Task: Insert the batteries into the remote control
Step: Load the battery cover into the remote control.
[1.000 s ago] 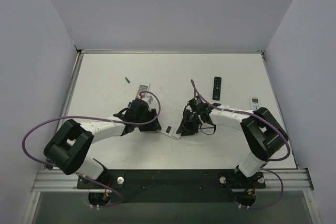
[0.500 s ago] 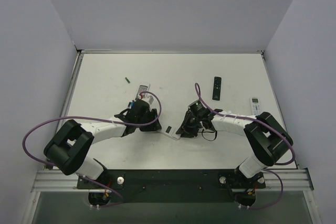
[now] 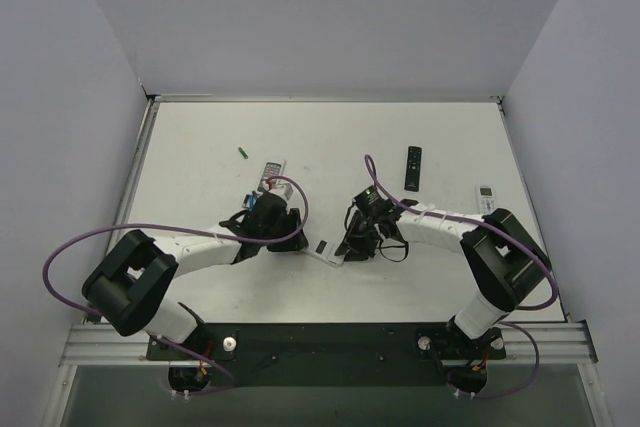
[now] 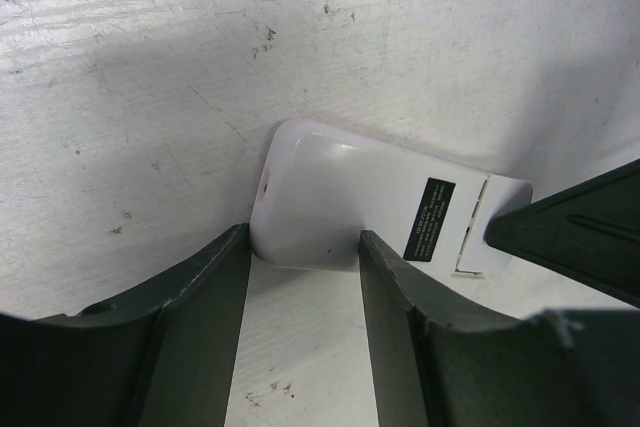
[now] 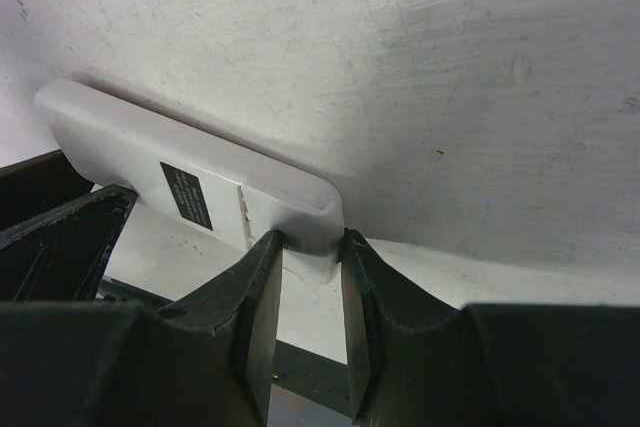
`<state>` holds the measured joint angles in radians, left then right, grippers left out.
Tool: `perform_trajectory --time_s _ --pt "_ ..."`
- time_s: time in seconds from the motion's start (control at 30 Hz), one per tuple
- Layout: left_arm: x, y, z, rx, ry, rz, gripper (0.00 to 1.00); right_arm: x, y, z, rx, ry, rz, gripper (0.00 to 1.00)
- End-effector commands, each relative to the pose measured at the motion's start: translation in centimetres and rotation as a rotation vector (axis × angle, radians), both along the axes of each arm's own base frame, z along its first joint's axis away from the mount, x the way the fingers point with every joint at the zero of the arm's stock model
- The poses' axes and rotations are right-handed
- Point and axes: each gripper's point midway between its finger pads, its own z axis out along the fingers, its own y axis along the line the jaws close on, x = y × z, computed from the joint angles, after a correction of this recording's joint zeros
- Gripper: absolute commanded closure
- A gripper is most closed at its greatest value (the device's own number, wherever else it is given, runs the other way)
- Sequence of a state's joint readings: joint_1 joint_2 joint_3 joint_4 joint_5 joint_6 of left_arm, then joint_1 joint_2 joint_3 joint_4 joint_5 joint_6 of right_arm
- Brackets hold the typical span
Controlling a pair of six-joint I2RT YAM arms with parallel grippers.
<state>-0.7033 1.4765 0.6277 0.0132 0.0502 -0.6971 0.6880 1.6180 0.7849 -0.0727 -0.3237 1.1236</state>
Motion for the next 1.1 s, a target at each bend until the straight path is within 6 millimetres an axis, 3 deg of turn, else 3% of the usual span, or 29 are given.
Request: perform_trajectory --time_s 0.0,0.27,0.47,0.6,0.77,0.93,1.07 --pt "-6.3 -5.2 0.7 -0.200 0.170 -0.201 0.44 -1.5 2.5 -0.8 0.042 0.054 0.025 0.82" --pt "-6.8 -6.0 0.9 -0.212 0.160 -0.224 0.44 -0.7 2.8 -1.0 0.073 0.029 -0.003 0.82" --pt "-8.5 -7.8 2.4 -0.270 0.137 -0.344 0.44 0.3 -0.3 -2.4 -0.005 -0.014 0.058 0.82" --pt "-9.5 -8.8 3.5 -0.285 0.113 -0.418 0.41 1.1 -1.5 -1.7 -0.013 -0.045 0.154 0.83" --pt "-9.1 -7.5 4.9 -0.255 0.074 -0.393 0.36 0.3 -1.7 -1.1 -0.015 -0.033 0.231 0.83" --pt "-6.9 -4.4 6.1 -0.170 0.012 -0.359 0.22 0.1 -1.8 -1.2 -0.025 -0.033 0.276 0.82" --pt "-5.4 -2.4 6.3 -0.048 -0.043 -0.411 0.19 -0.2 -1.6 -1.0 -0.014 -0.025 0.306 0.82"
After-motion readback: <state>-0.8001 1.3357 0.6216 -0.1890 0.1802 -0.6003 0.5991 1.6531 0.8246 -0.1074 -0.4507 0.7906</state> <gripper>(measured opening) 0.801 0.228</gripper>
